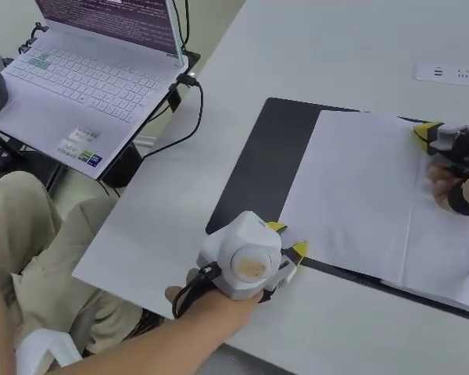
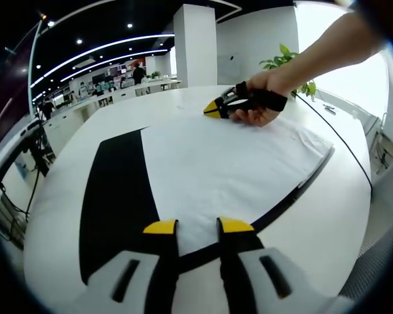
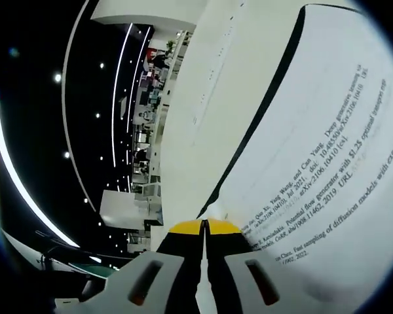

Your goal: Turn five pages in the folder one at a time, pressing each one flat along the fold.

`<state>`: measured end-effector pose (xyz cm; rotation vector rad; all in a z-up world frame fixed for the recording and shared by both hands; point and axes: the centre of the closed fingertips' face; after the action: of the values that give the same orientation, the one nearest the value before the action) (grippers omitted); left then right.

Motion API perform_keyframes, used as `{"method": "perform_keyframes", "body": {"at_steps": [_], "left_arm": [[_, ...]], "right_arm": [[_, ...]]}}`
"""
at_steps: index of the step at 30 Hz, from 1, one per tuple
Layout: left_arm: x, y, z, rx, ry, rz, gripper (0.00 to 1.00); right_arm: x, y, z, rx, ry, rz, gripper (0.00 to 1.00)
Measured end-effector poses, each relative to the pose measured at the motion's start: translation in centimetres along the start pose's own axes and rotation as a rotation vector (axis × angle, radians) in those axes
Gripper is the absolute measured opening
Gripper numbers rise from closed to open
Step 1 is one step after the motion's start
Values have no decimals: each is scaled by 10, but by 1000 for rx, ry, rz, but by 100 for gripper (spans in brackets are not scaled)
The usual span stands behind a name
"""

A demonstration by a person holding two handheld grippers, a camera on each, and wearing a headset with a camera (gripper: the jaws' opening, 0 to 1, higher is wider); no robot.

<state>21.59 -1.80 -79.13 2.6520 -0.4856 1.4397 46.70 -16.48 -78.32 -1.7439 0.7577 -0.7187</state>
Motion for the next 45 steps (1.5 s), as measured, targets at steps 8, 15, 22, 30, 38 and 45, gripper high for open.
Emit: {"method": "perform_keyframes", "body": {"at_steps": [8, 15, 22, 30, 38, 45], "left_arm": [[0, 0, 0, 1, 4, -1, 22], [0, 0, 1, 1, 2, -3, 22], [1, 1, 0, 1, 4, -2, 22], [1, 0, 0, 0, 1, 0, 22], [0, 0, 0, -3, 0, 4, 22], [0, 0, 0, -4, 2, 6, 22]], "right_arm": [[7, 0, 6, 0, 15, 9, 0], [0, 1, 0, 3, -27, -11, 0], [-11, 3, -12, 7, -84, 0, 0], [-22, 7, -30, 5, -115, -2, 0], [-35, 11, -46, 14, -143, 11, 0], [-50, 13, -62, 21, -160, 37, 0]]}}
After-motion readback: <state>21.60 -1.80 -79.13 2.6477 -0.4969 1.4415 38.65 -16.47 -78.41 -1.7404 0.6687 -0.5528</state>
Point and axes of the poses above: the centre of the closed fingertips' face, and the gripper's own axes: z roughly forward along the fingers, y roughly to its right, x roughly out of its top, and after that the axes turned 7 degrees about x, right-handed
